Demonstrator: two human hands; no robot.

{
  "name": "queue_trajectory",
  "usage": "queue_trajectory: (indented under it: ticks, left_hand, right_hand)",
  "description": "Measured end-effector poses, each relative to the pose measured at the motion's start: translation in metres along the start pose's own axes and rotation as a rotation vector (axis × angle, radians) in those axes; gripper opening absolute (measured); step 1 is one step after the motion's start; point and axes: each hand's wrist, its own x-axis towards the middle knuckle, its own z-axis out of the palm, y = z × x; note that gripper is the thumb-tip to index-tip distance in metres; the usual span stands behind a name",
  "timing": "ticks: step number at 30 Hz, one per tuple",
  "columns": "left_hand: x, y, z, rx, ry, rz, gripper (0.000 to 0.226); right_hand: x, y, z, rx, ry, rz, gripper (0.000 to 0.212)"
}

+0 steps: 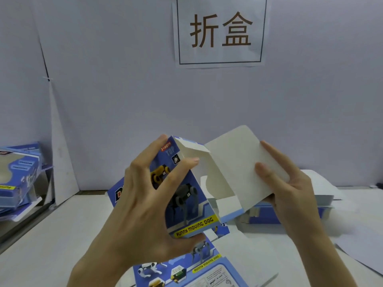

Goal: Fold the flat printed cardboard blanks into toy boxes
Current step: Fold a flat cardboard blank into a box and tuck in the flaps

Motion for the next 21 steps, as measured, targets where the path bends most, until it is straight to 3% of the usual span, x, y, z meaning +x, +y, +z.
queue_trajectory:
  ticks: [9,15,17,21]
  left_hand:
    - [0.003,0.014,0.003,0.046,-0.008,0.071,0.091]
    - [0.004,0.015,0.007,0.068,0.004,0.112,0.083]
    - [0.005,0.013,0.007,0.070,0.027,0.117,0.077]
    - [0.006,0.009,0.010,0.088,0.068,0.152,0.075]
  right_hand:
    - [-0.001,0.005,0.006,-0.131,0.121,-0.344,0.040]
    - [-0.004,0.008,0.010,-0.426,0.213,-0.589,0.030]
    - [-0.005,0.005,0.013,-0.268,0.154,-0.541,0.027]
    - [-0.005,0.003,0.019,0.268,0.004,-0.123,0.026]
